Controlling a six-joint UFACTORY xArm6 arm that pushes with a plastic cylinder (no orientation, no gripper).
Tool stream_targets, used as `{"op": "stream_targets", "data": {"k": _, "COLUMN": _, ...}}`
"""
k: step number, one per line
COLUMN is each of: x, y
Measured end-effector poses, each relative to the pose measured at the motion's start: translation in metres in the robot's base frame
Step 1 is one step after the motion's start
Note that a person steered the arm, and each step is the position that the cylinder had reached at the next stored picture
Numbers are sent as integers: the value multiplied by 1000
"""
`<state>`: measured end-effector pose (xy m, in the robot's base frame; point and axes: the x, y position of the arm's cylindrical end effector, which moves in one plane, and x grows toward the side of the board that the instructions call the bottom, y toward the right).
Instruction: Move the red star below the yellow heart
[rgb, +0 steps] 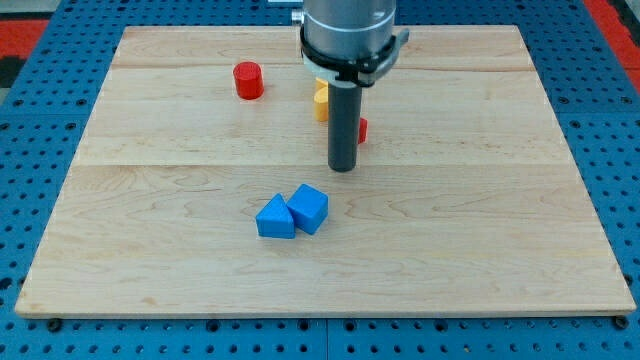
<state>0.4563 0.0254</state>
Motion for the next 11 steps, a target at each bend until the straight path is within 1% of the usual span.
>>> {"op": "stream_targets", "data": {"k": 1, "x": -7, "y": 37}}
{"op": "stream_targets", "data": {"k": 2, "x": -36, "y": 70}}
{"op": "stream_targets", "data": {"k": 3, "x": -47, "y": 75}}
{"op": "stream_targets", "data": {"k": 5, "x": -47, "y": 66}}
{"op": "stream_targets", "data": {"k": 7, "x": -47, "y": 34}}
{"op": "stream_targets", "data": {"k": 11, "x": -47, "y": 7}}
